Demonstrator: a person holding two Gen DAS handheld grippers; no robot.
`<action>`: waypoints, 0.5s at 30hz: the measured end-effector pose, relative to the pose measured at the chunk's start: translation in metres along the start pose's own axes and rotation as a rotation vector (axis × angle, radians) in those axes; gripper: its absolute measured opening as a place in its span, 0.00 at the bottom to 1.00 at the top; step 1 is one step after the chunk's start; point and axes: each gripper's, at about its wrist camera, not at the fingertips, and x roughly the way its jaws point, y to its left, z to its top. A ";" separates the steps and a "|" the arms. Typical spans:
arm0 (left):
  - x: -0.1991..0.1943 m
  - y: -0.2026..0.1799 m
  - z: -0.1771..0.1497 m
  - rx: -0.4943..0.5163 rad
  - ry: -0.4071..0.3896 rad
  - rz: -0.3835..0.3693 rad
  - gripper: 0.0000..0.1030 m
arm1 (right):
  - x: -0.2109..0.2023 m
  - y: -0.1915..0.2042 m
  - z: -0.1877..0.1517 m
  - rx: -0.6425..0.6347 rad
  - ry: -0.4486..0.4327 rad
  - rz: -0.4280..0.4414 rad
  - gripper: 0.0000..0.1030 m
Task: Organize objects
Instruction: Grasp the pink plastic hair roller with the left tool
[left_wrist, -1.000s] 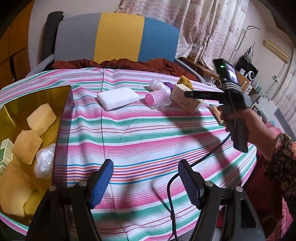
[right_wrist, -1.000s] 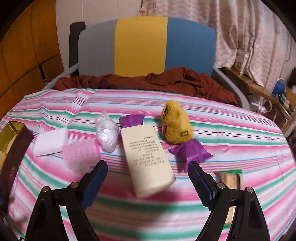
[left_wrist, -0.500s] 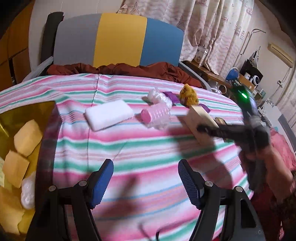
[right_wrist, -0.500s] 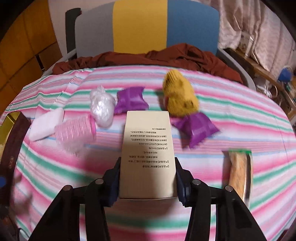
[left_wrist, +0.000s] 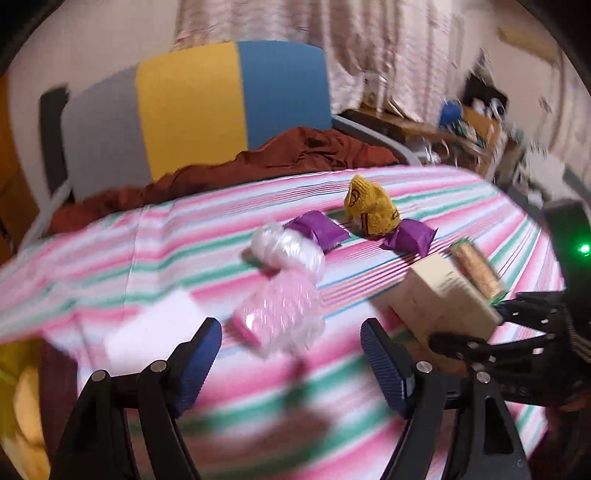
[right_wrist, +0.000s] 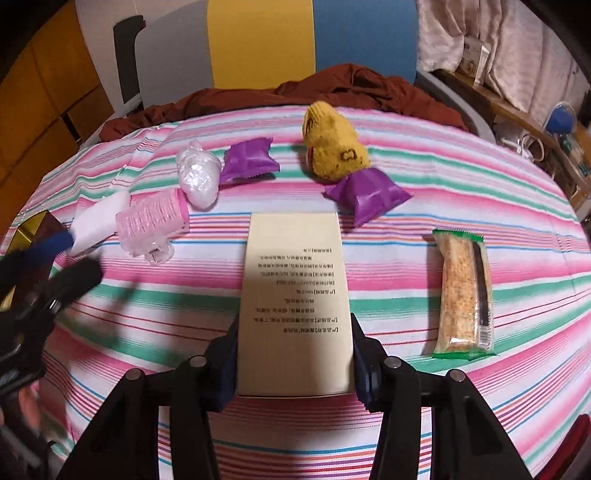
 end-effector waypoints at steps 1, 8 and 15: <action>0.006 -0.003 0.004 0.043 0.007 0.024 0.77 | 0.003 -0.002 -0.001 0.010 0.016 0.012 0.50; 0.040 -0.012 0.013 0.189 0.060 0.057 0.77 | 0.013 -0.008 -0.003 0.050 0.060 0.055 0.49; 0.049 0.000 0.001 0.112 0.061 -0.010 0.72 | 0.013 -0.013 -0.002 0.081 0.061 0.084 0.49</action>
